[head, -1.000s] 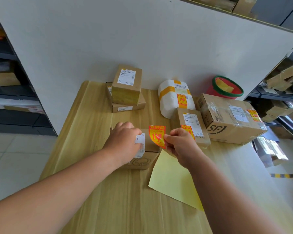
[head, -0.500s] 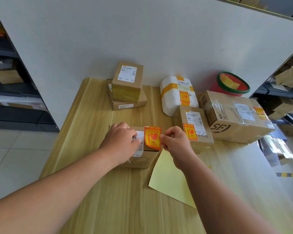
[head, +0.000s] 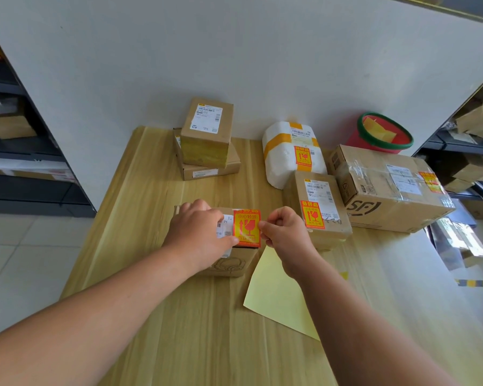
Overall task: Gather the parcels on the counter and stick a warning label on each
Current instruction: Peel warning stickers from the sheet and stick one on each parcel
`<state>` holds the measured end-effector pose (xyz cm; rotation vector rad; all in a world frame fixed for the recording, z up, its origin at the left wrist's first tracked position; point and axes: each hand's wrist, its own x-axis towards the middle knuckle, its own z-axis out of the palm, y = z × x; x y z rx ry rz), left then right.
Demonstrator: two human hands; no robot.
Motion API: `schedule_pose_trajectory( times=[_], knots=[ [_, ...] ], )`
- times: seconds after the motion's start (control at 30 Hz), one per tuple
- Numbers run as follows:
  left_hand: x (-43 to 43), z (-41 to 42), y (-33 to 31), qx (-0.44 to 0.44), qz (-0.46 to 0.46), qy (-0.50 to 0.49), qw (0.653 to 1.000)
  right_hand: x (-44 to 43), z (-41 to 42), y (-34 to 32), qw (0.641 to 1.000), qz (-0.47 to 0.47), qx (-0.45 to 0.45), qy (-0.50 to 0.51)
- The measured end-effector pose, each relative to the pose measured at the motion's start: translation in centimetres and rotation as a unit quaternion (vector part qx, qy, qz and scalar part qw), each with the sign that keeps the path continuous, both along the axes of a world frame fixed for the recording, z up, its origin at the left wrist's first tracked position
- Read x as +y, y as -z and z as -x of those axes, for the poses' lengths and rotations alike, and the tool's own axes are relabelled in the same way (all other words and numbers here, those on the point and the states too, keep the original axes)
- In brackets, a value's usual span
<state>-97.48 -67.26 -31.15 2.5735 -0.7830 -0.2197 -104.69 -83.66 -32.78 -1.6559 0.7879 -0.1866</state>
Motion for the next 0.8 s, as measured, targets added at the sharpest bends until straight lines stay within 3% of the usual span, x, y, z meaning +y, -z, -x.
schedule_pose_trajectory(
  times=[0.8],
  knots=[
    [0.00, 0.42, 0.18, -0.019, -0.003, 0.003, 1.000, 0.44, 0.02, 0.14, 1.000, 0.005, 0.002, 0.008]
  ],
)
